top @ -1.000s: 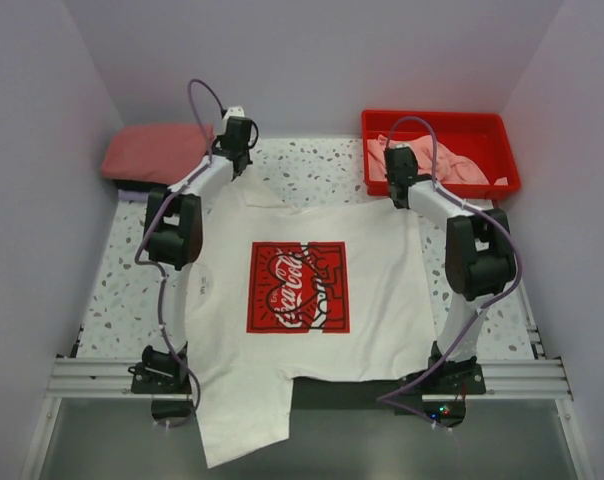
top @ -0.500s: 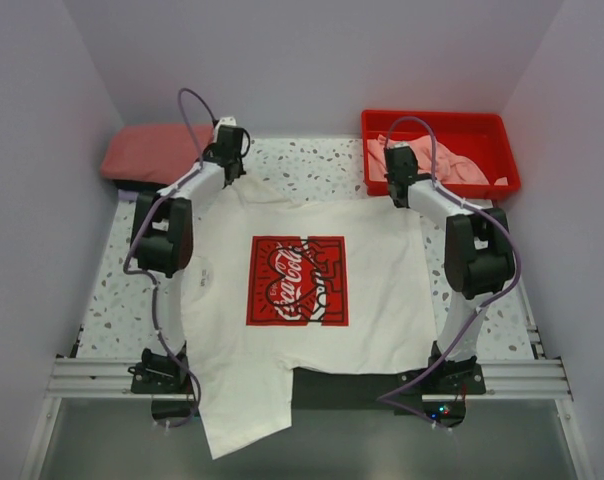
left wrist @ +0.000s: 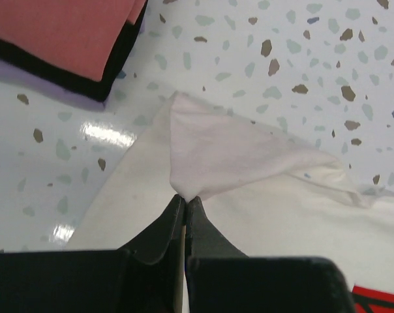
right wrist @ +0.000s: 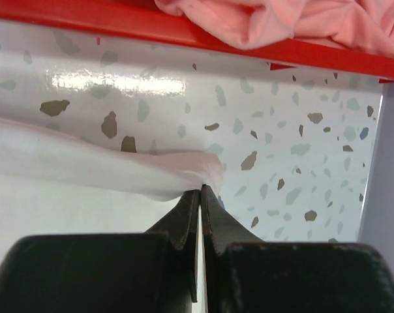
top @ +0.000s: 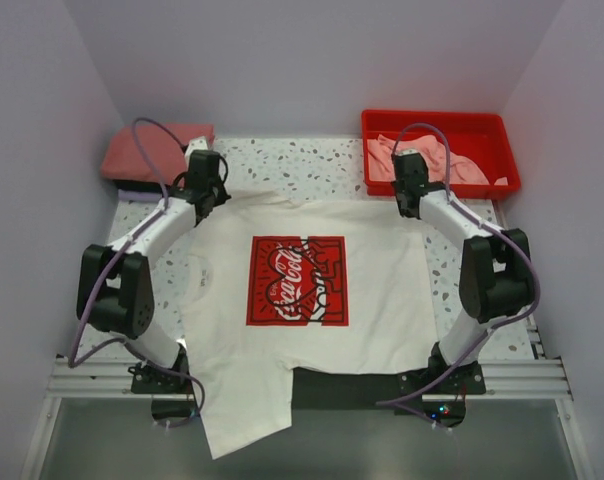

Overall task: Fold and stack the t-shirts
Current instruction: Fold the tshirt

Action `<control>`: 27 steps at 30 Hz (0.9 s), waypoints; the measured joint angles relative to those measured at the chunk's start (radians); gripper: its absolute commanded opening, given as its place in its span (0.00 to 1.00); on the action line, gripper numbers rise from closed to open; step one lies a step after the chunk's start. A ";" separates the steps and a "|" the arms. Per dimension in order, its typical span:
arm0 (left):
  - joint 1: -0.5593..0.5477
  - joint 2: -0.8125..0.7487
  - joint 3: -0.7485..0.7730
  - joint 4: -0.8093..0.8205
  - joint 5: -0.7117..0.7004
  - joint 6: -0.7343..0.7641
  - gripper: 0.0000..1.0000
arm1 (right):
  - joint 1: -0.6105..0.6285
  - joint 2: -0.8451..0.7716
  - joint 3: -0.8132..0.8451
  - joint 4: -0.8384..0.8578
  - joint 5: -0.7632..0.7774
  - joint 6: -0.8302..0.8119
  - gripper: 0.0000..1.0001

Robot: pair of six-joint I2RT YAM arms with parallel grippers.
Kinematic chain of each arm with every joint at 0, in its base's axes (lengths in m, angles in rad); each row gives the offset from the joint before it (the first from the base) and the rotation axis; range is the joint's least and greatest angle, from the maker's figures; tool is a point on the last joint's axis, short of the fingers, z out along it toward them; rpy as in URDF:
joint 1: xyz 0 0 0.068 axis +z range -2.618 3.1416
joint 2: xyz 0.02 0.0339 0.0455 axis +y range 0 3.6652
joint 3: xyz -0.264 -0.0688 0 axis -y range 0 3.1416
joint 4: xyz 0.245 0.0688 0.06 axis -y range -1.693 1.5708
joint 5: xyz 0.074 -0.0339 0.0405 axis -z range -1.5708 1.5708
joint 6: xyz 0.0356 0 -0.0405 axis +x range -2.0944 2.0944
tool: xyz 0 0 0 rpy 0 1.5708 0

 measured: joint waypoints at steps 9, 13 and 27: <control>-0.028 -0.378 -0.269 -0.079 0.005 -0.096 0.00 | 0.000 -0.132 -0.079 -0.039 -0.004 0.034 0.00; -0.046 -0.490 -0.313 -0.124 0.001 -0.144 0.00 | 0.000 -0.166 -0.106 -0.067 -0.003 0.058 0.00; -0.185 -0.805 -0.366 -0.399 -0.098 -0.321 0.00 | 0.005 -0.277 -0.162 -0.140 -0.009 0.099 0.00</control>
